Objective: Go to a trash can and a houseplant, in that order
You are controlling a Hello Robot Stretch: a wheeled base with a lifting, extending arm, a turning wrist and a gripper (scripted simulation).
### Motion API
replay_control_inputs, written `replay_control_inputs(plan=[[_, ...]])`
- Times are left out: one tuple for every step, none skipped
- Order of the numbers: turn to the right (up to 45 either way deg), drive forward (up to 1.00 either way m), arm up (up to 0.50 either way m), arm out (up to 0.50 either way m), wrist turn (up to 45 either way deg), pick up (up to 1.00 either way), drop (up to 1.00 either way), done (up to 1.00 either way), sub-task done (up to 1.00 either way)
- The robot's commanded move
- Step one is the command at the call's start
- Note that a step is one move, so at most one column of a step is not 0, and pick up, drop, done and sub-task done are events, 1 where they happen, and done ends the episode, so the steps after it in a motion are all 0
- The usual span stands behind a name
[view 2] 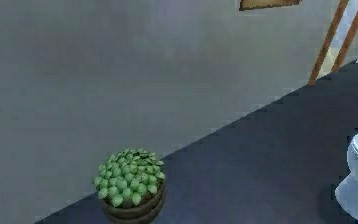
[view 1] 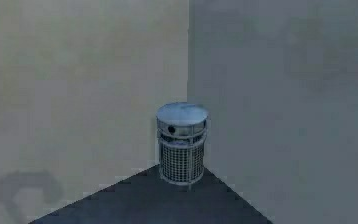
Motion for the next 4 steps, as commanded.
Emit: replay_control_inputs(plan=[[0.0, 0.55, 0.00, 0.00, 0.0, 0.00, 0.00, 0.00, 0.00], [0.0, 0.00, 0.00, 0.00, 0.0, 0.00, 0.00, 0.00, 1.00], [-45.0, 0.00, 0.00, 0.00, 0.0, 0.00, 0.00, 0.00, 0.00], [-45.0, 0.00, 0.00, 0.00, 0.0, 0.00, 0.00, 0.00, 0.00]])
